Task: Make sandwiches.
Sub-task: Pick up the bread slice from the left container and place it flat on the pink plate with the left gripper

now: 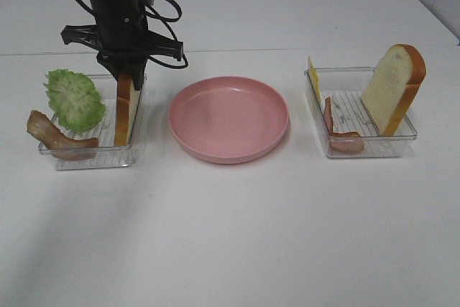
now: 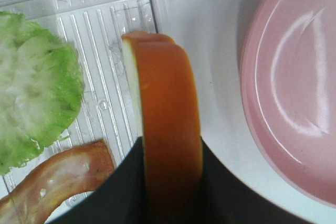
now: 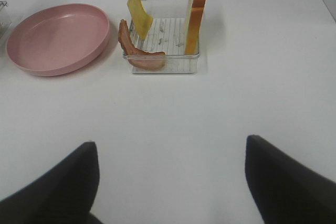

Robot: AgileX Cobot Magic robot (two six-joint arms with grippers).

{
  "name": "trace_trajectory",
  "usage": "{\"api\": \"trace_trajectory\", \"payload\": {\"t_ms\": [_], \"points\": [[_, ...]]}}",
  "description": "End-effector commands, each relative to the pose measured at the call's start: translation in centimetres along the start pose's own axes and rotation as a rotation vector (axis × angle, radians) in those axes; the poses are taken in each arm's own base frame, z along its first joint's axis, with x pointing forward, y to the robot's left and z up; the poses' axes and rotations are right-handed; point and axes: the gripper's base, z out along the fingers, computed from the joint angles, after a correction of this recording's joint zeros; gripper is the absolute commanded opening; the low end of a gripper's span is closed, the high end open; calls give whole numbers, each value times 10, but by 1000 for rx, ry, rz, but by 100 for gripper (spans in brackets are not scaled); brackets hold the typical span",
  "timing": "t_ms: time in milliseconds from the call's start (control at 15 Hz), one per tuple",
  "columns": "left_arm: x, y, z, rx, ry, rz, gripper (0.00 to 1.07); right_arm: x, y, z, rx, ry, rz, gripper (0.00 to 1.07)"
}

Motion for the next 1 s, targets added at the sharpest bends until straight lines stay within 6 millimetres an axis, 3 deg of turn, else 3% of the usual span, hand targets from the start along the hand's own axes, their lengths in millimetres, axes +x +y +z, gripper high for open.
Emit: {"api": "trace_trajectory", "payload": {"t_ms": [67,333,400,533,733,800,867,933,1000], "points": [[-1,-1,-23,20,-5,-11,0,0,0,-1,2,-22,-6,73],[-2,2,-95,158,-143,-47,0,0,0,-1,2,-22,-6,73],[-3,6,-107,204,-161,-45,0,0,0,-1,2,-22,-6,73],[-7,17,-114,332,-174,-54,0,0,0,-1,2,-22,-6,73],[-21,22,-94,552,-172,-46,0,0,0,-1,2,-22,-6,73],[-26,10,-65,657,-125,-18,0,0,0,-1,2,-22,-6,73],[-26,10,-65,657,-125,-18,0,0,0,-1,2,-22,-6,73],[-29,-1,-28,764,-42,-51,0,0,0,-1,2,-22,-6,73],[-30,-6,-10,816,-7,-74,0,0,0,-1,2,-22,-6,73]]}}
